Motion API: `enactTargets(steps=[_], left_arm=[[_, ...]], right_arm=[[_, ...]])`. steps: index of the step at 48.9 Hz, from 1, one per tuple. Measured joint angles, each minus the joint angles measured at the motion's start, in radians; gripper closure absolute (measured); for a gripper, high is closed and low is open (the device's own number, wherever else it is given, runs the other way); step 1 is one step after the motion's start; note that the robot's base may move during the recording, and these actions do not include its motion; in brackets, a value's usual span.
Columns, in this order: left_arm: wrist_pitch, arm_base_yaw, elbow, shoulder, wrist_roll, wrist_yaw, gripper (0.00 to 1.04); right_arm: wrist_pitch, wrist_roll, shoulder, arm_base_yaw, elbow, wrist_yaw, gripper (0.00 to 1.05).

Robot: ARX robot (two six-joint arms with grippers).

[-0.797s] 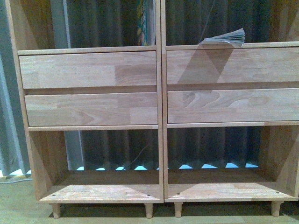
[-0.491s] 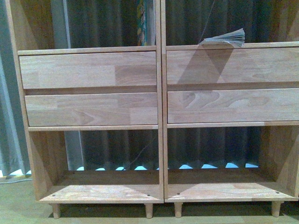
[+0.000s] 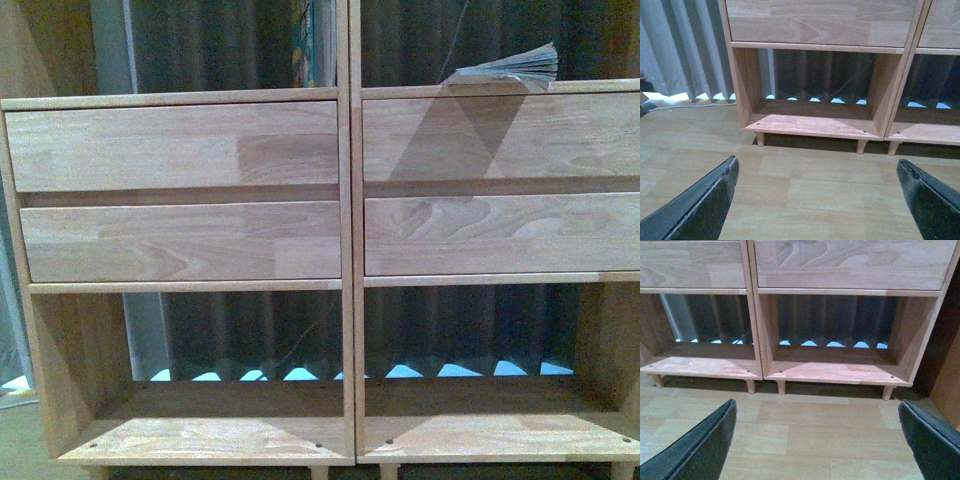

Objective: Organize books on shelf

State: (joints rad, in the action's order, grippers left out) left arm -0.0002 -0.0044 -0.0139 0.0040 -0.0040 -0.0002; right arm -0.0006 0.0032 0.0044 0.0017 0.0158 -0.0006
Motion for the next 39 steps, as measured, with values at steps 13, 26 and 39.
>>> enactTargets(steps=[13,26,39], left_arm=[[0.000,0.000,0.000,0.000,0.000,0.000,0.07],[0.000,0.000,0.000,0.000,0.000,0.000,0.07],[0.000,0.000,0.000,0.000,0.000,0.000,0.07]], right_arm=[[0.000,0.000,0.000,0.000,0.000,0.000,0.07],[0.000,0.000,0.000,0.000,0.000,0.000,0.07],[0.000,0.000,0.000,0.000,0.000,-0.001,0.07]])
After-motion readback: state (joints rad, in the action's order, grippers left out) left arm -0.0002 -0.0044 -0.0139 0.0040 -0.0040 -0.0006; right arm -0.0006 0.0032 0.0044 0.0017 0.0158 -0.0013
